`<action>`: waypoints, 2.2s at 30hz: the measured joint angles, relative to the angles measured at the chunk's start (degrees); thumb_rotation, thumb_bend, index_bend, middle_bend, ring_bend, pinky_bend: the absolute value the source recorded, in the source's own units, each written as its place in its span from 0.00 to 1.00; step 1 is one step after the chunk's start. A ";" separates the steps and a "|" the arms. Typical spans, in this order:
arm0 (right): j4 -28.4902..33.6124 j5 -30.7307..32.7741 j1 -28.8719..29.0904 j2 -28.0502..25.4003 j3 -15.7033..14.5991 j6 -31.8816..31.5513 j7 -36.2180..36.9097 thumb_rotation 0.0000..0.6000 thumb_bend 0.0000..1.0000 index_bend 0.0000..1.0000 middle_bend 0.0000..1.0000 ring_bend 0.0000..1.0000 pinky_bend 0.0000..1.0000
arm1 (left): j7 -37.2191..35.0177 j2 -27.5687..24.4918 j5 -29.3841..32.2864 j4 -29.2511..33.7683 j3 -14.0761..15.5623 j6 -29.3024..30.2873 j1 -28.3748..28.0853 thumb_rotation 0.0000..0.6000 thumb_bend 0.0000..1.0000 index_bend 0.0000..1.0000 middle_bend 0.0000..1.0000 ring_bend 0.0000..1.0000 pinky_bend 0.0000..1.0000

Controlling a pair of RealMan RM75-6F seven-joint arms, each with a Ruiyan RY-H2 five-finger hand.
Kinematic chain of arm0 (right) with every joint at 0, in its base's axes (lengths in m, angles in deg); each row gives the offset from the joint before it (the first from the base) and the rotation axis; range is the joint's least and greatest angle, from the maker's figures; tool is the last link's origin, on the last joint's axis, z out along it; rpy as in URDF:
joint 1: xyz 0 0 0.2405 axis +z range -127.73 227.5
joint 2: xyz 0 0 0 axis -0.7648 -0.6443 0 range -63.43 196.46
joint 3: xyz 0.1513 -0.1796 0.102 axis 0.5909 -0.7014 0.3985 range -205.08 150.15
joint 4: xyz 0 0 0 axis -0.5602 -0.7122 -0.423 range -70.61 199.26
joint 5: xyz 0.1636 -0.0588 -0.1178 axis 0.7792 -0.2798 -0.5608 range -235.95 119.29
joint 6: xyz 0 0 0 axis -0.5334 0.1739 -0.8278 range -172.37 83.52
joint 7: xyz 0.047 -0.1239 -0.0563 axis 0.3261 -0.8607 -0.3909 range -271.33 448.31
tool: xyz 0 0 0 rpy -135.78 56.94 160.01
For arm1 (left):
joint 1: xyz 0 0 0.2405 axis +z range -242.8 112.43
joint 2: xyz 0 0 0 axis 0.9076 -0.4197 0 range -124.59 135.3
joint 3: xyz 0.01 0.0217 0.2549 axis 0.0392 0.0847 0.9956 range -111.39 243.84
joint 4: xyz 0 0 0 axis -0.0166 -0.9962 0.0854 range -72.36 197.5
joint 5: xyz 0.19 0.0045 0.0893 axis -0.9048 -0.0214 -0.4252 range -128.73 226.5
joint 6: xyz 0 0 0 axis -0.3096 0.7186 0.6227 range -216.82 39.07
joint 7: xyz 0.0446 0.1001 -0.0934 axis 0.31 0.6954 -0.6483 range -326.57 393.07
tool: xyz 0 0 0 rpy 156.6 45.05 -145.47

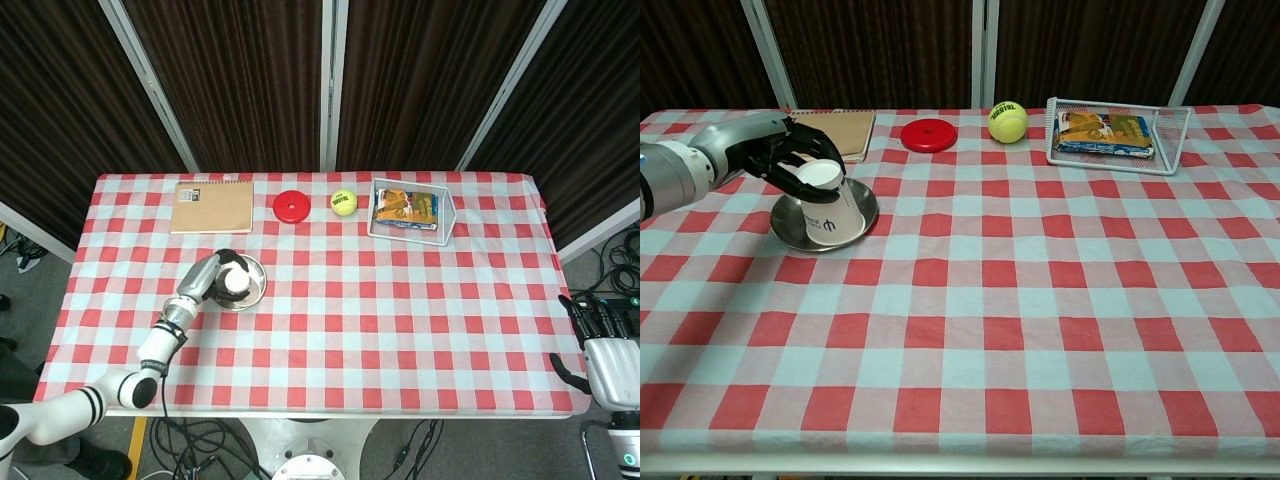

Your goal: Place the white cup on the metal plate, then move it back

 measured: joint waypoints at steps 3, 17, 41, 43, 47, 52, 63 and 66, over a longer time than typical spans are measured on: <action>-0.12 -0.06 -0.02 -0.05 -0.04 -0.01 0.18 1.00 0.22 0.01 0.17 0.00 0.10 | 1.73 0.85 1.45 -2.90 -0.37 0.31 -0.27 1.00 0.36 0.50 0.31 0.13 0.18; -0.72 -0.31 -0.05 0.24 -0.32 0.06 0.73 1.00 0.22 0.01 0.17 0.00 0.10 | 2.95 -0.24 1.97 0.66 -0.17 0.13 0.37 1.00 0.36 0.50 0.31 0.13 0.18; 0.02 -0.03 0.03 0.14 -0.28 0.42 -0.03 1.00 0.22 0.01 0.17 0.00 0.10 | 2.29 -1.03 1.66 2.51 -0.15 -1.11 -0.12 1.00 0.36 0.50 0.30 0.13 0.17; 0.08 -0.01 -0.04 0.11 -0.24 0.24 -0.06 1.00 0.22 0.01 0.17 0.00 0.10 | 0.51 -2.36 -0.18 4.30 0.22 -1.40 0.13 1.00 0.36 0.50 0.30 0.13 0.17; 0.15 -0.14 -0.17 0.07 -0.22 -0.11 -0.07 1.00 0.22 0.01 0.17 0.00 0.10 | -1.37 -3.47 -1.11 4.76 -0.19 -0.42 0.59 1.00 0.36 0.50 0.30 0.13 0.17; 0.18 -0.22 -0.20 0.12 -0.22 -0.20 -0.08 1.00 0.22 0.01 0.17 0.00 0.10 | -2.77 -4.36 0.62 2.51 -2.27 1.57 1.22 1.00 0.36 0.50 0.30 0.13 0.17; -0.06 -0.30 -0.28 0.41 -0.34 -0.25 0.14 1.00 0.22 0.01 0.17 0.00 0.10 | 0.59 0.72 7.14 -12.23 -3.53 1.15 0.63 1.00 0.36 0.46 0.30 0.13 0.16; 0.17 -0.35 -0.45 0.34 -0.36 -0.53 -0.09 1.00 0.22 0.01 0.17 0.00 0.10 | 0.55 2.82 7.76 -15.48 -3.67 0.25 0.29 1.00 0.31 0.36 0.29 0.13 0.16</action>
